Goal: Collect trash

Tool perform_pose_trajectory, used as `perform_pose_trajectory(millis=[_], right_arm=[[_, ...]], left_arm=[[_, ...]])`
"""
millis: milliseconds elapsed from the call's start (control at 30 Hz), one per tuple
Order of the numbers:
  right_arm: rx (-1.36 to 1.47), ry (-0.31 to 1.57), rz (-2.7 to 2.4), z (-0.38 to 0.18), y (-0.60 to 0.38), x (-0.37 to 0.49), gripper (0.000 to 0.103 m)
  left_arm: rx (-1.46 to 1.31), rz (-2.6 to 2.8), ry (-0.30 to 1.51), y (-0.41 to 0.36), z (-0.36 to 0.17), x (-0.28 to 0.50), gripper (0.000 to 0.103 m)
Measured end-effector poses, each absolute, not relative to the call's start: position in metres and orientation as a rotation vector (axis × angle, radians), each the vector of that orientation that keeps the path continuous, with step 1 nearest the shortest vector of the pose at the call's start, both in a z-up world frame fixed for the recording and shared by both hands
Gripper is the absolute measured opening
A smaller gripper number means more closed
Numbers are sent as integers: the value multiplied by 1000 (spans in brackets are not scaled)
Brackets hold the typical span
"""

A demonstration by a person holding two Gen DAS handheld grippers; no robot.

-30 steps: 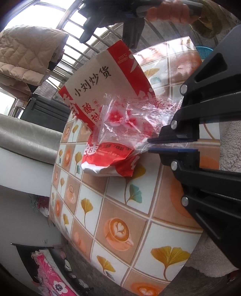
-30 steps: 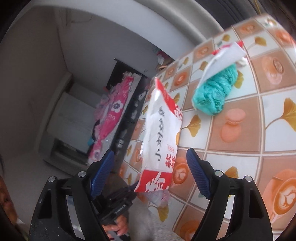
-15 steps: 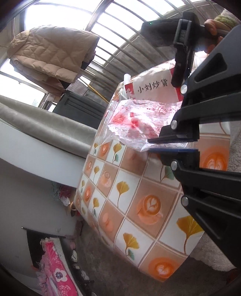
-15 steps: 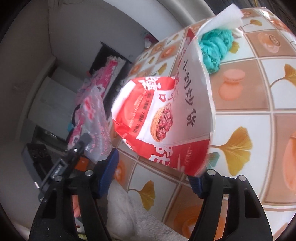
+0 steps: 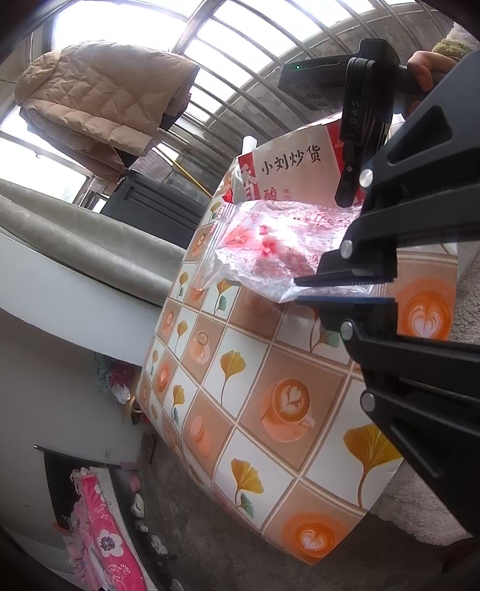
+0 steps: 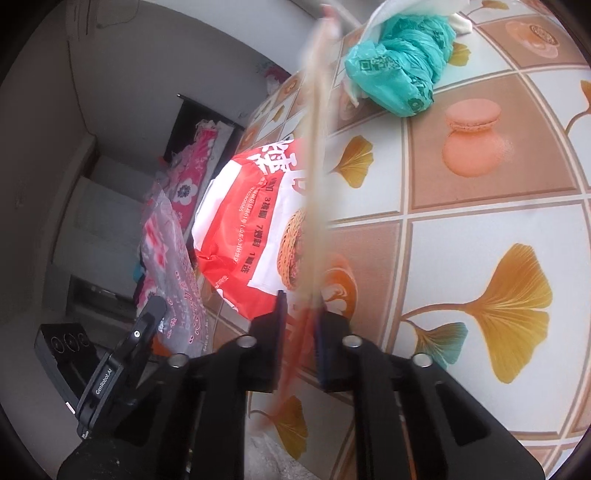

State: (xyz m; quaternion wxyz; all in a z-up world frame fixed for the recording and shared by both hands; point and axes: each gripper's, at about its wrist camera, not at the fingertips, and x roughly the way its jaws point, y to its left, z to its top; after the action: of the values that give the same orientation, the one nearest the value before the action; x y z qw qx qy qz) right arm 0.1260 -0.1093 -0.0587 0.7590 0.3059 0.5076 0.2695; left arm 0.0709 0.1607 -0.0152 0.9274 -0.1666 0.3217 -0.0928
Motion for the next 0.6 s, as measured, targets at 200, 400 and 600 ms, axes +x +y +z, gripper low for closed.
perform_pose_trajectory(millis=[200, 400, 600], right_arm=[[706, 1083, 630, -61, -121, 126, 2], [690, 1053, 649, -54, -128, 122, 0], [671, 1037, 647, -52, -125, 122, 0]], left_arm=[[-341, -190, 648, 161, -15, 70, 4], [-339, -197, 621, 161, -6, 66, 4], [-329, -210, 591, 160, 5, 60, 4]])
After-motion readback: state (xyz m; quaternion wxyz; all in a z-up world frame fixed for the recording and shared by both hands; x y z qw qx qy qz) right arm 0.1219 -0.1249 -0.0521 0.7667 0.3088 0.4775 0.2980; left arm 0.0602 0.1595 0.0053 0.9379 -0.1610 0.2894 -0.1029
